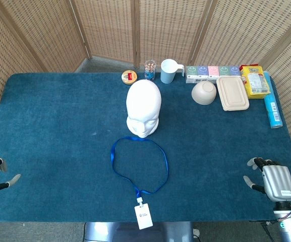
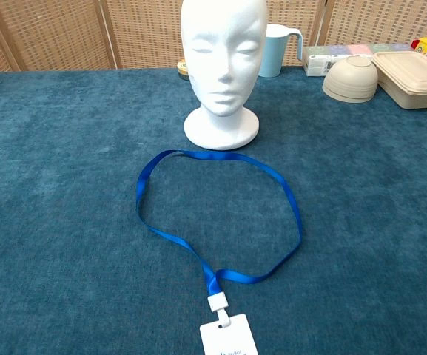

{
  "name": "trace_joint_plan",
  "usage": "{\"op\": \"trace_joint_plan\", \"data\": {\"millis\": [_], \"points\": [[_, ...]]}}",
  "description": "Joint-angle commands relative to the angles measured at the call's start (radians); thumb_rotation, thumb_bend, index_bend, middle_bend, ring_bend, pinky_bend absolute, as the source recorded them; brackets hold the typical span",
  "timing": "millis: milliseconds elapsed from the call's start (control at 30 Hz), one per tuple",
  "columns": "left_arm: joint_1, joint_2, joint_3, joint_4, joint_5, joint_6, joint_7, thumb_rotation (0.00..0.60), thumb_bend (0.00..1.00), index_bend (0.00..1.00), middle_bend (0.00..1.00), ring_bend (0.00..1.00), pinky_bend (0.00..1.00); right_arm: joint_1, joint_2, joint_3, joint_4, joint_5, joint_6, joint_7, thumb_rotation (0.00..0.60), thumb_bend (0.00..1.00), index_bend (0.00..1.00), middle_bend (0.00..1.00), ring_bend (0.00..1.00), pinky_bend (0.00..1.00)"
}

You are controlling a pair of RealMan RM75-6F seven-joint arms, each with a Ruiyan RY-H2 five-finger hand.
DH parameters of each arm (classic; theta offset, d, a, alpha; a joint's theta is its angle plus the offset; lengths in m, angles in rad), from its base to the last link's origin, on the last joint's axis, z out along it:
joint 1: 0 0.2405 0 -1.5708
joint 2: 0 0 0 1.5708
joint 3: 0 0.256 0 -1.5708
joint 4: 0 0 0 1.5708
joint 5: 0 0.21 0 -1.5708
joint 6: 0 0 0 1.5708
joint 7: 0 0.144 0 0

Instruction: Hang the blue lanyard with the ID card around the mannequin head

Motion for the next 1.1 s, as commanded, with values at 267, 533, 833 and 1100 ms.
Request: {"op": "trace_joint_plan", "data": {"millis": [267, 533, 833, 1100], "points": [[0.002, 0.003, 0.001, 0.001, 0.002, 0.001, -0.007, 0.388, 0.16, 0.62, 0.59, 0.58, 0.39, 0.003, 0.002, -0.001, -0.007, -0.01, 0.003, 0.002, 0.525, 0.27, 0.43, 0.51, 0.55, 0.53], [0.002, 0.014, -0.004, -0.003, 0.006, 0.006, -0.012, 0.389, 0.16, 0.62, 0.59, 0.58, 0.39, 0.021, 0.001, 0.012, -0.023, -0.023, -0.001, 0.008, 0.522, 0.27, 0.43, 0.51, 0.55, 0.53], [-0.004, 0.022, -0.007, -0.015, 0.006, 0.0, 0.004, 0.391, 0.16, 0.62, 0.59, 0.58, 0.4, 0.103, 0.006, 0.045, -0.063, -0.032, -0.086, 0.059, 0.523, 0.27, 0.43, 0.51, 0.56, 0.56], [-0.019, 0.018, -0.016, -0.009, -0.013, -0.027, 0.013, 0.39, 0.16, 0.62, 0.59, 0.58, 0.39, 0.171, -0.08, 0.089, -0.089, 0.027, -0.148, -0.029, 0.525, 0.27, 0.43, 0.52, 0.6, 0.64]]}}
